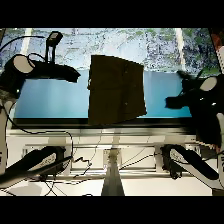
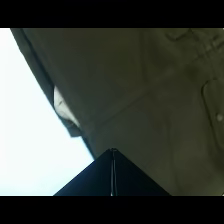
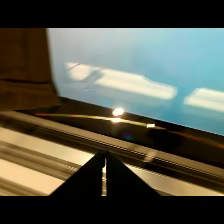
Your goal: Fold the clothes and pants, and hang the long-sleeved shirts on hangers.
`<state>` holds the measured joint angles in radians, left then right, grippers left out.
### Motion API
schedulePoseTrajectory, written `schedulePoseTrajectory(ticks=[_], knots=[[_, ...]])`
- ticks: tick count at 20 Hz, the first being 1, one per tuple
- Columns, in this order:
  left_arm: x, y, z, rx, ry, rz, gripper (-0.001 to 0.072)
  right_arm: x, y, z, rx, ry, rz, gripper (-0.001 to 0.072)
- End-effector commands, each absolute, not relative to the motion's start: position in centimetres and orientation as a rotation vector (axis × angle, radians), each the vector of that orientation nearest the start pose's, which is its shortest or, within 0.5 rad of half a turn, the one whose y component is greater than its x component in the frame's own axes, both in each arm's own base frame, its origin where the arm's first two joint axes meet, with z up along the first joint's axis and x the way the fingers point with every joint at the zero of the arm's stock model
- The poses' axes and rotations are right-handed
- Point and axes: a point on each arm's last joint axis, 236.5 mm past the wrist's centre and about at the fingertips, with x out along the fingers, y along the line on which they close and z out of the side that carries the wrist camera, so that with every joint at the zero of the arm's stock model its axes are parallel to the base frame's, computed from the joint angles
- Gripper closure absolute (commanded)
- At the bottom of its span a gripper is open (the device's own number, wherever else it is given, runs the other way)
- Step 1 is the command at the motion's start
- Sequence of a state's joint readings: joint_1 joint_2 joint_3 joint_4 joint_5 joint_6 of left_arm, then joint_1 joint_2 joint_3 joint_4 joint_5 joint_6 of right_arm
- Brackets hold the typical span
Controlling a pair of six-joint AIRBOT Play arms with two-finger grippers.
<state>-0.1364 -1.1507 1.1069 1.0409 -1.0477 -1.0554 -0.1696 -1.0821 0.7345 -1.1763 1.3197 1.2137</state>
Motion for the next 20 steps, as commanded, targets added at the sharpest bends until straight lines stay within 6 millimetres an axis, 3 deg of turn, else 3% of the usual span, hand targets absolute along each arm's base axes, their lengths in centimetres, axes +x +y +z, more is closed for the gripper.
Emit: schedulePoseTrajectory(ticks=[1, 2, 5, 6, 8, 9, 11, 13, 14, 16, 18, 20], knots=[[36.3, -11.8, 4.9, 0.081, 1.067, -0.582, 0.0670, 23.2, 9.6, -8.1, 0.531, 1.539, 0.429, 0.0268], [35.2, -10.4, 3.6, 0.046, 1.128, -0.566, 0.0669, 23.2, 9.8, -9.0, 0.570, 1.541, 0.408, 0.0154], [30.7, -6.9, -0.8, -0.130, 1.329, -0.518, 0.0665, 23.3, 11.0, -10.3, 0.692, 1.561, 0.383, 0.0162], [29.2, -6.6, -1.9, -0.212, 1.372, -0.515, 0.0602, 23.5, 11.5, -10.4, 0.729, 1.560, 0.397, 0.0162], [27.1, -7.1, -3.5, -0.391, 1.400, -0.523, 0.0320, 24.2, 12.2, -10.9, 0.786, 1.547, 0.412, 0.0162], [26.2, -7.5, -4.3, -0.455, 1.411, -0.530, 0.0280, 24.5, 12.3, -11.3, 0.805, 1.546, 0.405, 0.0163], [23.9, -8.3, -6.0, -0.527, 1.464, -0.534, 0.0280, 24.9, 12.6, -11.7, 0.822, 1.534, 0.414, 0.0167], [22.2, -9.2, -7.6, -0.579, 1.502, -0.526, 0.0280, 25.7, 13.1, -11.3, 0.823, 1.483, 0.469, 0.0261], [21.9, -9.8, -8.1, -0.619, 1.498, -0.518, 0.0280, 26.0, 13.3, -11.1, 0.827, 1.464, 0.483, 0.0271], [21.5, -10.9, -8.5, -0.697, 1.484, -0.515, 0.0280, 26.2, 13.5, -10.9, 0.805, 1.441, 0.515, 0.0423], [21.1, -11.5, -8.6, -0.718, 1.475, -0.542, 0.0280, 26.3, 13.5, -10.8, 0.785, 1.429, 0.534, 0.0627], [20.8, -11.9, -9.2, -0.716, 1.477, -0.535, 0.0280, 26.3, 13.5, -10.9, 0.784, 1.428, 0.533, 0.0667]])
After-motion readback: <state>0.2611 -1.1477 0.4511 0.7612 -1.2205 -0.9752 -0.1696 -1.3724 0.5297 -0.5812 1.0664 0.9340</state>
